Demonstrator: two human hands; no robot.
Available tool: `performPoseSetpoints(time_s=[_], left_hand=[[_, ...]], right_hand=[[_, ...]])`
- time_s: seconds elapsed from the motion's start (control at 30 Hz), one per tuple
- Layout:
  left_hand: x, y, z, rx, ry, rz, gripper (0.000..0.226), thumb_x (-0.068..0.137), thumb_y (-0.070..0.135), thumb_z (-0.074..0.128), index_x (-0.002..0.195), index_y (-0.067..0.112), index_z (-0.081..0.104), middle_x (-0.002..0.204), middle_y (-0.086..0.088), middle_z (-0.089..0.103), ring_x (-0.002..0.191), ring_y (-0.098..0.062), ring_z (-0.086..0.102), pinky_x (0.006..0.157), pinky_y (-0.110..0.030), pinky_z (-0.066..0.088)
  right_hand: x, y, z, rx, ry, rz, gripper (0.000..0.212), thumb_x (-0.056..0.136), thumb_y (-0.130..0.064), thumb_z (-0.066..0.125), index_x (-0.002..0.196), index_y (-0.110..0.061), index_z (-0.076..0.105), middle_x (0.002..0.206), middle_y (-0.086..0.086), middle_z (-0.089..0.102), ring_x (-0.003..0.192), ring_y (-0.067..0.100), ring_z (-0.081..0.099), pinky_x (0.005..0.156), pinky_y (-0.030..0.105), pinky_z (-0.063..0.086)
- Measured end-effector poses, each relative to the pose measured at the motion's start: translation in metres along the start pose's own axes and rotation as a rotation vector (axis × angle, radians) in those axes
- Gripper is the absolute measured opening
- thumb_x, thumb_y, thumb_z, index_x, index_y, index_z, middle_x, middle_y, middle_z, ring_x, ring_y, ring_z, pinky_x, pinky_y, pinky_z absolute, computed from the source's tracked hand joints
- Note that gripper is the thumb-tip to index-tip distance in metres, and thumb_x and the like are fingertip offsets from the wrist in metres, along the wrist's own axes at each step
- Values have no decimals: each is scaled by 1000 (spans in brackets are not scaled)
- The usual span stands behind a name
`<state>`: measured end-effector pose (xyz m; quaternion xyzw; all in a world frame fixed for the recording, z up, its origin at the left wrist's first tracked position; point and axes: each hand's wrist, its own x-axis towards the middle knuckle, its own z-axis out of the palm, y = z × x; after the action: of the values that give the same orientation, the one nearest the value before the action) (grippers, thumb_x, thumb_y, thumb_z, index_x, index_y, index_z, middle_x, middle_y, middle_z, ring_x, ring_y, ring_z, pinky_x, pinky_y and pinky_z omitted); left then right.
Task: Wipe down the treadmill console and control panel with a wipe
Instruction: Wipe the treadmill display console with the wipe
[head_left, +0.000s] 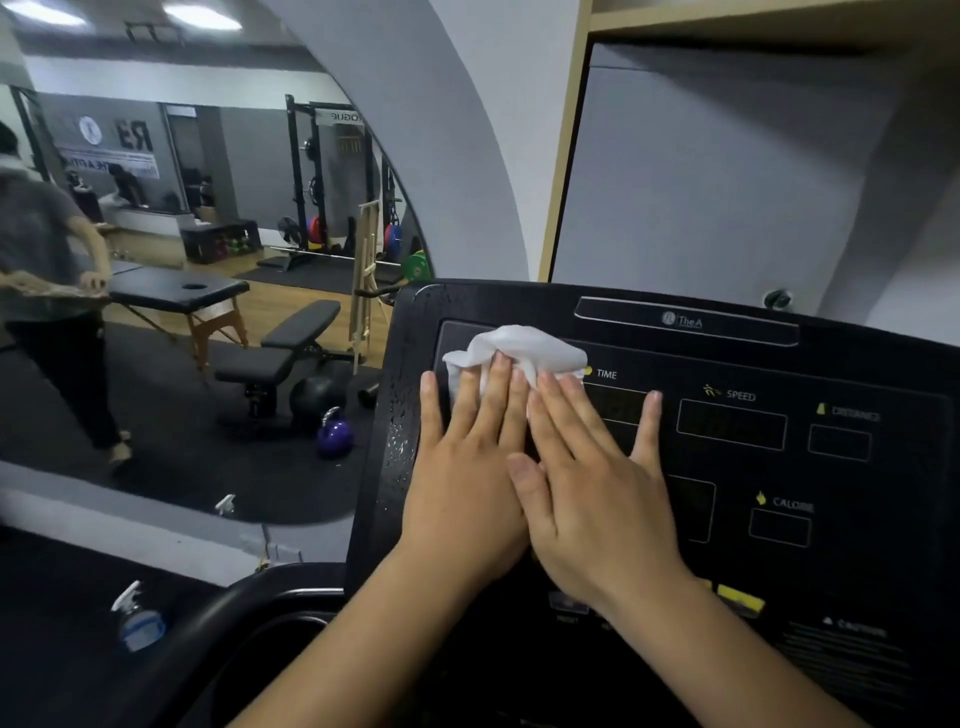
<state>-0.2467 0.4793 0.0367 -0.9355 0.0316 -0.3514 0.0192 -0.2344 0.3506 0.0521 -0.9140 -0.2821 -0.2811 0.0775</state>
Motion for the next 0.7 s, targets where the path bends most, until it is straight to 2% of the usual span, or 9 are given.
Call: performPoseSetpoints(time_s=[0.07,0.2,0.27,0.4,0.53,0.63,0.7], left_hand=[[-17,6,6,-19,4,24,68,94,42,30,151,5,30,157,-19,31,145,-39,28,113,-63,14],[-60,29,19,-55,-27,68,59,102,40,23,148,5,32,153,-20,38,138,-42,39,107,-62,23],[-50,34,18,-34,-54,69,64,96,39,31,150,4,31,153,-22,37,140,-42,36,109,-62,20],[0,33,2,-7,-37,31,68,94,41,31,151,3,31,156,-22,33,143,-40,31,114,-62,10],[-10,41,5,-37,-47,82,68,94,42,33,152,5,30,157,-20,31,144,-39,29,113,-64,13],[-47,52,16,-75,-53,172,60,102,42,22,147,5,37,152,-19,39,139,-40,39,108,-64,20],[-46,58,18,-69,-59,190,61,102,43,23,146,4,39,151,-19,42,139,-40,39,108,-64,21]], right_hand=[[-20,1,6,-2,-21,-10,68,102,-53,6,149,-13,34,159,1,27,149,15,17,113,69,9],[-68,7,17,7,-52,-46,69,102,-53,12,144,-9,45,157,4,33,146,18,26,108,69,18],[-61,12,13,9,-41,-32,66,103,-51,11,146,-11,41,157,1,31,147,15,24,110,69,15],[-21,21,-4,20,43,61,65,103,-49,5,149,-13,32,158,-1,29,148,11,19,113,69,8],[-38,26,-2,27,6,72,66,103,-51,7,150,-13,33,160,-1,26,149,12,16,114,67,7],[-82,31,11,5,-50,15,70,102,-52,12,143,-8,46,157,3,33,146,17,28,109,67,17],[-88,40,10,1,-73,6,70,102,-52,12,142,-8,48,157,2,33,146,15,28,108,67,17]])
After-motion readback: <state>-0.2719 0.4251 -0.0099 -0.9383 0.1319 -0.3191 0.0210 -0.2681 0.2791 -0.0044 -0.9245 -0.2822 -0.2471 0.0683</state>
